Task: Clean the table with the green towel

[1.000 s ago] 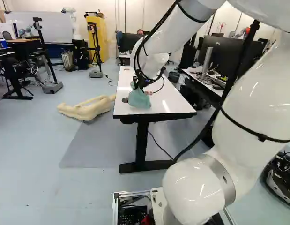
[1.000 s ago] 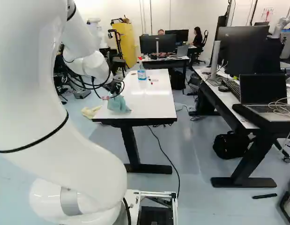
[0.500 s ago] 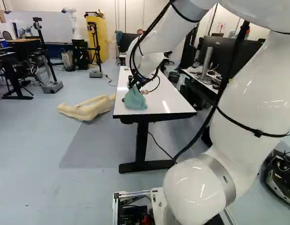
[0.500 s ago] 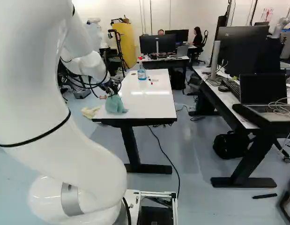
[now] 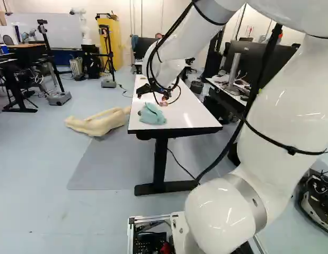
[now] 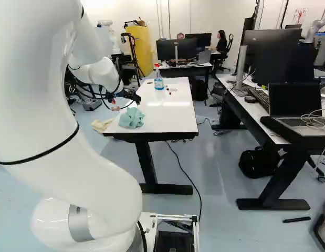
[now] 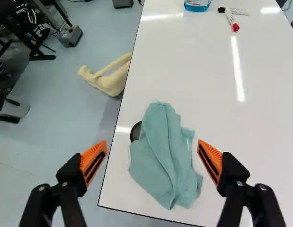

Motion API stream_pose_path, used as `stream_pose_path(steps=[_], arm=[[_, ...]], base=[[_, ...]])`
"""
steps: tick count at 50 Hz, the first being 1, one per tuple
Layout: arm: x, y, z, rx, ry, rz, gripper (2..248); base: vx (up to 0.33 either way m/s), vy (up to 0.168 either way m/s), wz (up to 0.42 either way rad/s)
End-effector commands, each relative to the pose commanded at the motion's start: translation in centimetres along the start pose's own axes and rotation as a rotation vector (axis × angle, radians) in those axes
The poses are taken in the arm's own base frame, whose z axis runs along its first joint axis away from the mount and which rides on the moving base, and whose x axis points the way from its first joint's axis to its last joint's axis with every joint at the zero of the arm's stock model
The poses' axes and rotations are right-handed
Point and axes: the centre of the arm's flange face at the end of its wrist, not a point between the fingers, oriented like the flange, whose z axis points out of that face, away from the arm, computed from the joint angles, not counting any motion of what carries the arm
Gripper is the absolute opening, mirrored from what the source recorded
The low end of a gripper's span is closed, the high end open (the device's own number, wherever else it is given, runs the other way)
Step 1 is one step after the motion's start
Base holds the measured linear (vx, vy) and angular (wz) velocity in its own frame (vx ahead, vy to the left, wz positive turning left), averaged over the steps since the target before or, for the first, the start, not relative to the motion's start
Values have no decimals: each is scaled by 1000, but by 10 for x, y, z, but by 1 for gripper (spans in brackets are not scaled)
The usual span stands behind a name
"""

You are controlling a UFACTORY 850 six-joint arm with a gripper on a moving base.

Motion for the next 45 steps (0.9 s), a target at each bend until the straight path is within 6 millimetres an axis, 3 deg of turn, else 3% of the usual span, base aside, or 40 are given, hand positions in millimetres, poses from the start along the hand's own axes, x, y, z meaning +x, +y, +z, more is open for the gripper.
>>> stream_pose_path(steps=[20, 45], arm=[[0, 3, -1, -4, 1, 4, 247], [-1, 40, -9, -56, 11, 60, 247]], base=[[0, 0, 0], [0, 0, 0]])
